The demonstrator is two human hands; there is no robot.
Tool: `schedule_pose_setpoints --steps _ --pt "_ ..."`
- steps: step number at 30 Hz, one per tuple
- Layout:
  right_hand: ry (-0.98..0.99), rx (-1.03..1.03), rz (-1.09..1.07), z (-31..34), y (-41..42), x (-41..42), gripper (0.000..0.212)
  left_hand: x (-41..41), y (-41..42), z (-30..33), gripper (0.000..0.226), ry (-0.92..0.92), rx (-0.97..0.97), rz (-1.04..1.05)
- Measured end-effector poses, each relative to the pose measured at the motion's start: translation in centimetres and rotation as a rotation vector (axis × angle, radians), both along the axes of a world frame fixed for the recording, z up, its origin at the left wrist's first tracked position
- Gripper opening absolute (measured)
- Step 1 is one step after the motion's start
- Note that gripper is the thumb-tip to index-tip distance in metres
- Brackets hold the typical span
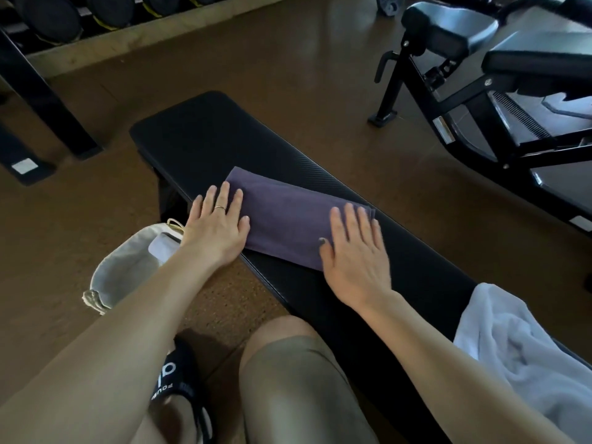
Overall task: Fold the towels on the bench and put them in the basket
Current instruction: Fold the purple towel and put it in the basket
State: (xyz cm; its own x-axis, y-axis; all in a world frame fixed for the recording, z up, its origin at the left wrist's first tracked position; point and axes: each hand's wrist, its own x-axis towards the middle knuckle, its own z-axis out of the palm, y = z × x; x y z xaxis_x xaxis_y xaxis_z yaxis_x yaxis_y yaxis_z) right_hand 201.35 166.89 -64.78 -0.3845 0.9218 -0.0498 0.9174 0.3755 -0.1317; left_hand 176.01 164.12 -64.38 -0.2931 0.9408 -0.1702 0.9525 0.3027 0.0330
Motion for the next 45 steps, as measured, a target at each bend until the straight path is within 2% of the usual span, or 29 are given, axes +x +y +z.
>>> schedule_pose_setpoints --steps 3,5,8,11,13,17,21,24,26,28,30,32,34,36,38,40,42,45 --pt "0.081 -0.022 0.172 0.2 -0.7 -2.3 0.061 2.3 0.3 0.3 0.064 -0.041 0.029 -0.015" --pt "0.065 -0.084 0.179 0.0 -0.4 -2.4 0.060 2.7 0.0 0.2 0.067 -0.054 0.028 0.021" --pt "0.085 -0.078 0.051 0.4 1.8 -1.1 0.061 1.1 -0.3 0.9 0.077 -0.177 0.061 0.276" --pt "0.117 -0.090 -0.127 1.8 4.7 0.1 0.064 -0.9 -0.5 1.6 0.086 -0.530 0.143 0.571" --pt "0.137 -0.112 -0.174 2.8 5.9 0.3 0.063 -1.4 -0.5 1.5 0.077 -0.620 0.221 0.603" --pt "0.221 -0.217 -0.214 4.0 7.2 0.6 0.061 -1.6 0.1 1.3 0.062 -0.643 0.350 0.571" --pt "0.398 -0.428 -0.289 4.0 7.5 1.7 0.049 -2.2 0.6 0.5 0.047 -0.572 0.473 0.505" --pt "0.373 -0.485 -0.283 3.4 7.1 2.2 0.029 -2.2 0.6 0.0 0.043 -0.514 0.560 0.457" --pt "0.360 -0.533 -0.305 3.3 7.0 2.5 0.024 -1.8 0.7 0.2 0.051 -0.446 0.506 0.437" --pt "0.374 -0.555 -0.324 3.7 7.0 2.6 0.023 -0.6 0.6 1.3 0.061 -0.273 0.426 0.337" --pt "0.406 -0.567 -0.315 4.2 7.0 2.5 0.024 1.8 0.1 3.1 0.063 -0.223 0.416 0.128" --pt "0.431 -0.592 -0.299 4.6 6.9 2.4 0.031 5.4 -0.7 5.1 0.061 -0.336 0.361 -0.105" --pt "0.472 -0.642 -0.313 4.7 6.9 2.4 0.042 9.0 -1.7 5.8 0.062 -0.431 0.214 -0.251" --pt "0.492 -0.648 -0.334 4.6 6.9 2.7 0.055 11.7 -2.5 5.2 0.070 -0.353 0.071 -0.291" --pt "0.544 -0.617 -0.370 4.5 6.9 3.0 0.066 13.3 -3.0 4.1 0.078 -0.166 0.010 -0.345" --pt "0.588 -0.583 -0.387 4.6 6.7 3.2 0.064 14.2 -3.1 3.3 0.084 -0.032 0.011 -0.379" --pt "0.571 -0.545 -0.344 4.5 6.4 3.4 0.056 14.9 -3.1 3.2 0.084 0.018 0.024 -0.362" --pt "0.570 -0.575 -0.306 4.9 6.1 3.9 0.053 15.6 -3.1 3.5 0.067 0.031 0.012 -0.364"
